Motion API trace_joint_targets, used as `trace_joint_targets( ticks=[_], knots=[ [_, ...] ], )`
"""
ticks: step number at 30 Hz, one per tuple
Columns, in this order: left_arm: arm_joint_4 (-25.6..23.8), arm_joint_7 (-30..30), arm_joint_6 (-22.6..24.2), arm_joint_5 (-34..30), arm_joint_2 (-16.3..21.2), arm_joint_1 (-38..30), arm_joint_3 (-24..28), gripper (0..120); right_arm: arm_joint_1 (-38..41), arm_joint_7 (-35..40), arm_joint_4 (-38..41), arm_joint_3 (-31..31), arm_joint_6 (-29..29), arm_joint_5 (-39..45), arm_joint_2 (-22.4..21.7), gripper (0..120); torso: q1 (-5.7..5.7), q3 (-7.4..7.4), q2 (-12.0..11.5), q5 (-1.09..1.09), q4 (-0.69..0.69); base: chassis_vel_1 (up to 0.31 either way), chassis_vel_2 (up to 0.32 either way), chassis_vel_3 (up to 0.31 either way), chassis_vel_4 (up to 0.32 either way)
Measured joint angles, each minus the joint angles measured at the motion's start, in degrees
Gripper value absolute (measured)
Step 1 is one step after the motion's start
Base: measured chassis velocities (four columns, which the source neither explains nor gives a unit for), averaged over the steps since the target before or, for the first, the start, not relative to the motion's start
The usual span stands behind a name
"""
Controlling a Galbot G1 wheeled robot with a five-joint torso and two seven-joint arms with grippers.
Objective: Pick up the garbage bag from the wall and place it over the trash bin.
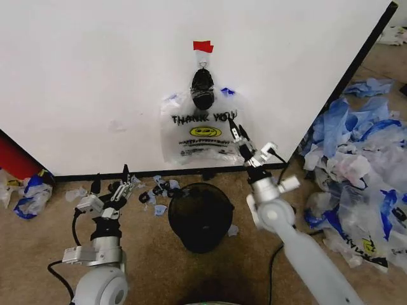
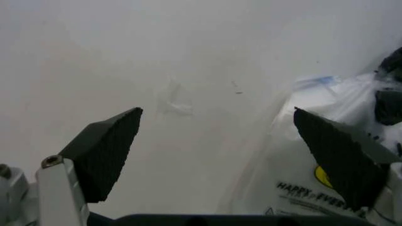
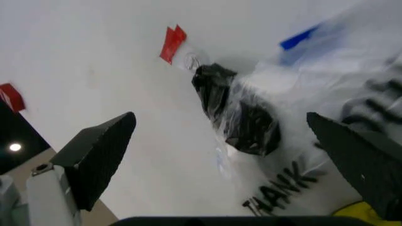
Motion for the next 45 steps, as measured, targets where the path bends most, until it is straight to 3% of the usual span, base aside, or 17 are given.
trace_joint_targets(
  ticks=[8,28,45],
  knots=[
    [-0.6,-0.1,-0.2,0.6,-1.5,1.2,-0.5,94,6.0,-0.1,-4.7,-3.5,-1.6,1.6,4.3,100,0.00,0.00,0.0,0.00,-0.01,0.000,0.000,0.000,0.000],
    [-0.9,-0.1,-0.6,1.0,-3.5,2.4,0.4,94,11.5,-2.3,-16.1,-4.3,-2.6,1.8,8.6,100,0.00,-0.01,0.0,0.01,0.00,0.000,0.000,0.000,0.000],
    [-1.8,0.0,-0.6,1.1,-4.2,4.7,1.1,94,13.7,-3.0,-18.2,-3.5,-3.0,1.3,11.1,100,-0.01,-0.01,0.0,0.00,-0.01,0.000,0.000,0.000,0.000]
  ],
)
